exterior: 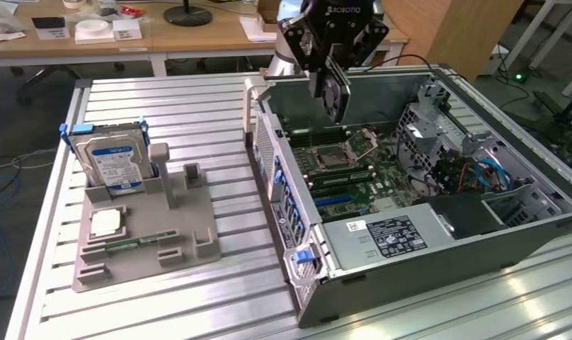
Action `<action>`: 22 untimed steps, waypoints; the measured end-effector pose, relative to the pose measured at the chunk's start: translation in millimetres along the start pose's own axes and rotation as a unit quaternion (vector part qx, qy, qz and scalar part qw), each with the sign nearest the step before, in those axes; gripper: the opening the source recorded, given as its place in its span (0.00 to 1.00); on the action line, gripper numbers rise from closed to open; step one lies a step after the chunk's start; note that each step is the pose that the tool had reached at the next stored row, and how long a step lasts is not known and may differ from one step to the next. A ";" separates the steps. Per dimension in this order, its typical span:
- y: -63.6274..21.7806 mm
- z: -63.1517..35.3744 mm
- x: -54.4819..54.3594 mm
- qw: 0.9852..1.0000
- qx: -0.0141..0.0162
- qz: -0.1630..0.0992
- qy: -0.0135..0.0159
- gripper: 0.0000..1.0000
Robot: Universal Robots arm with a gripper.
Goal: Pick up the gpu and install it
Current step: 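Pick up the gpu and move the gpu toward the slot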
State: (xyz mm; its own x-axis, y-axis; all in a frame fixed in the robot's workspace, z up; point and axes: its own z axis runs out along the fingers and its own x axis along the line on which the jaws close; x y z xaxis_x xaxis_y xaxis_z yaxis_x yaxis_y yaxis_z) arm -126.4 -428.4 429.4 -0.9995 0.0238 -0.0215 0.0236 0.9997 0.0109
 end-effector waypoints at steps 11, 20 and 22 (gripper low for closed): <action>0.2 1.1 -8.4 1.000 0.000 0.000 0.000 0.28; 0.3 1.9 -14.8 1.000 0.000 0.000 0.000 0.28; 0.3 2.1 -16.4 1.000 0.000 0.000 0.000 0.28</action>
State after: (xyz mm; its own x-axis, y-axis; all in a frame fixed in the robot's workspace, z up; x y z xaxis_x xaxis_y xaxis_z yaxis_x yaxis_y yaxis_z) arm -110.0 -428.4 427.6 -0.9995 0.0238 -0.0215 0.0236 0.9997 0.0108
